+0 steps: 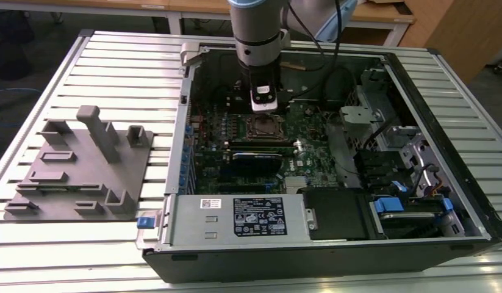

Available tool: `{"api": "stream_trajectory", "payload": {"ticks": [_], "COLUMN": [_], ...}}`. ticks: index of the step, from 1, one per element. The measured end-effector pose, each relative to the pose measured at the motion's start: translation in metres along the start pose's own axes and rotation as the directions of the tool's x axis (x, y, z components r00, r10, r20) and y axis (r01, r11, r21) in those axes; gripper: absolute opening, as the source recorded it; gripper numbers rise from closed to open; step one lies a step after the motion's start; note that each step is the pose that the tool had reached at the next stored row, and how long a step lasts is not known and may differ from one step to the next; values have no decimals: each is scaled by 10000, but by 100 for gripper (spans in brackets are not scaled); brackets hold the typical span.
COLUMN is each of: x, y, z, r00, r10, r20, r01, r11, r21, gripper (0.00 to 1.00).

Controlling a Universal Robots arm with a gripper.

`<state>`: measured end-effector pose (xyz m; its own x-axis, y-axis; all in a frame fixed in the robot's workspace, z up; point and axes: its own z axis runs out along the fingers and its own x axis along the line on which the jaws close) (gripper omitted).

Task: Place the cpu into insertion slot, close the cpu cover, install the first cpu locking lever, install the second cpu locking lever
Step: 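Install the first cpu locking lever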

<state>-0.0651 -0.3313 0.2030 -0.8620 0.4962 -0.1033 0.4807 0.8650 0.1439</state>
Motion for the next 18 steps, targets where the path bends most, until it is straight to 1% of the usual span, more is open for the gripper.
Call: {"api": "stream_trajectory", "payload": {"ticks": [1, 5, 8, 12, 13, 14, 16, 18], "x": [-5, -5, -29, -48, -48, -48, -48, -49], "y": [3, 3, 16, 26, 27, 27, 26, 27], "z": [2, 1, 6, 14, 15, 15, 15, 15], "r00": [10000, 10000, 9999, 9998, 9997, 9995, 9990, 9982], "r10": [4, 4, -38, -145, -213, -289, -441, -592], "r20": [-64, -67, -101, -134, -136, -126, -84, -24], "r01": [-3, -3, 39, 147, 217, 293, 445, 592], "r11": [10000, 10000, 10000, 9997, 9994, 9990, 9976, 9956], "r21": [55, 60, 79, 216, 268, 345, 528, 722], "gripper": [11, 11, 11, 11, 11, 11, 11, 11]}}
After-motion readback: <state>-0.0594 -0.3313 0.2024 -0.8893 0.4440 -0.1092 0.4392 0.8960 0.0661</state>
